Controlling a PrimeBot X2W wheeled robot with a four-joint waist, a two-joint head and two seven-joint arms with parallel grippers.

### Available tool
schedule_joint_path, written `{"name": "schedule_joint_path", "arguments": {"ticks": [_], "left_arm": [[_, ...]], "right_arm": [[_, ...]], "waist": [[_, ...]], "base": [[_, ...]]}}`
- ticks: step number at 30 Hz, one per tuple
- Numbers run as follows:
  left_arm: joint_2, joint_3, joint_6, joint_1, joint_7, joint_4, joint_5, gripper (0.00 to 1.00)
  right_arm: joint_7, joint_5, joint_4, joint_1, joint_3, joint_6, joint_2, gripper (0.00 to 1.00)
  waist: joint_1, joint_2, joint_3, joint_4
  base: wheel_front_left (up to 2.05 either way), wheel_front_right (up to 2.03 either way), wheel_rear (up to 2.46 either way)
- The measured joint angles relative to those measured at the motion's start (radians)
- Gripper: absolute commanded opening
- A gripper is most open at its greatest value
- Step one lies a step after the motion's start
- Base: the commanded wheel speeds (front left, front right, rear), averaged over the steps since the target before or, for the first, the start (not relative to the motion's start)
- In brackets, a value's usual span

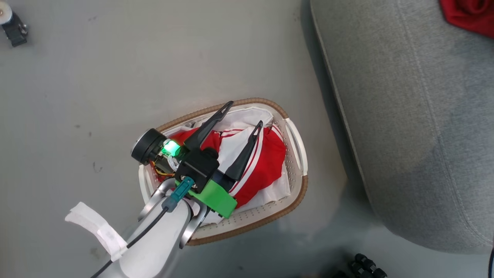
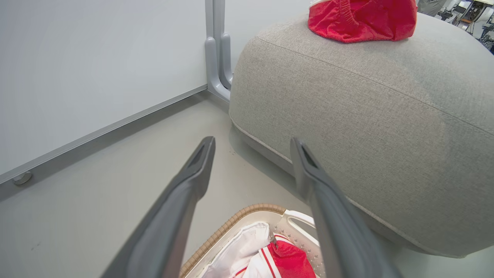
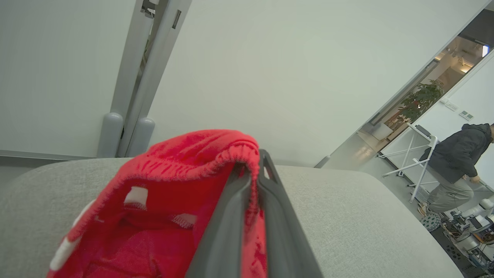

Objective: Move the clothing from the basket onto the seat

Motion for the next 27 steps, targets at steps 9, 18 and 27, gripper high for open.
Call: {"name": "schedule_joint_path", "arguments": {"ticks": [9, 18, 27], "left_arm": [[-0.008, -0.016, 0.000, -0.005, 0.000, 0.019, -0.001, 1.00], [-0.023, -0.007, -0.002, 0.003, 0.000, 0.026, -0.013, 1.00], [-0.045, 0.068, 0.005, 0.066, 0.000, 0.016, -0.045, 1.00]], "right_arm": [[0.000, -0.016, 0.046, 0.097, 0.002, 0.000, 0.067, 0.00], [0.000, 0.009, 0.046, 0.129, 0.073, 0.000, 0.073, 1.00], [0.000, 0.067, 0.024, 0.180, 0.206, 0.000, 0.082, 1.00]], "waist": [[0.0000, 0.0000, 0.002, 0.013], [-0.0001, 0.0000, -0.063, 0.004], [-0.0002, 0.0000, -0.180, 0.007]], "base": [[0.00, 0.00, 0.00], [0.00, 0.00, 0.00], [0.00, 0.00, 0.00]]}}
